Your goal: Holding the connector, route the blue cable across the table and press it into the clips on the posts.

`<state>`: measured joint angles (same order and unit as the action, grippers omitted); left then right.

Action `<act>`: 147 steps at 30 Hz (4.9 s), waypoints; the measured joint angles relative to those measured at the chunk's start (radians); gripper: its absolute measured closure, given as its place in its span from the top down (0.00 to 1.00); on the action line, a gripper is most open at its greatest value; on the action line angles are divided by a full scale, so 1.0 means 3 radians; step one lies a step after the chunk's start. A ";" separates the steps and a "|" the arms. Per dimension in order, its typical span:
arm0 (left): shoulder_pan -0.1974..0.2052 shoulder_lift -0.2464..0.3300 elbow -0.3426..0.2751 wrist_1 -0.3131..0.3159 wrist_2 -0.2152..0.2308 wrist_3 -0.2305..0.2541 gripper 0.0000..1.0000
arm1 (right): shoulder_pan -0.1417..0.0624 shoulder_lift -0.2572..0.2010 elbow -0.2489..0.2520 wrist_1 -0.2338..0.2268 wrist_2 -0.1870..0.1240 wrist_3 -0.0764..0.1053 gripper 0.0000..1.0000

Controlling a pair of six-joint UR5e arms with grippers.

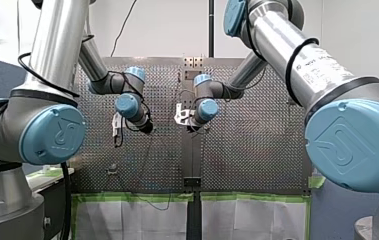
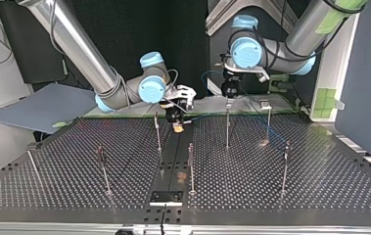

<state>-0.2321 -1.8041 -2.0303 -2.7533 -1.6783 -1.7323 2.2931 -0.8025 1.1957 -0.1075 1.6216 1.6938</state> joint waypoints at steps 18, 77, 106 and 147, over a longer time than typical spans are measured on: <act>-0.0211 -0.0294 0.0163 0.0401 0.0025 -0.0267 1.00 | 0.0017 -0.0108 0.0000 0.0067 -0.0010 0.0000 0.00; -0.0359 -0.1245 0.1469 0.0299 -0.0317 -0.0541 1.00 | -0.0037 -0.0134 0.0043 0.0076 -0.0020 0.0026 0.00; -0.0604 -0.1233 0.1471 -0.0133 -0.0974 -0.0412 0.00 | -0.0044 -0.0133 0.0043 0.0072 -0.0020 0.0026 0.00; -0.0695 -0.0620 0.1233 -0.0358 -0.1319 -0.0509 0.00 | -0.0059 -0.0501 0.0042 0.0153 -0.0040 0.0077 0.00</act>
<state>-0.4406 -1.9900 -1.6603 -2.8606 -2.0739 -1.8849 2.2755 -0.9527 1.2083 -0.0615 1.6096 1.7170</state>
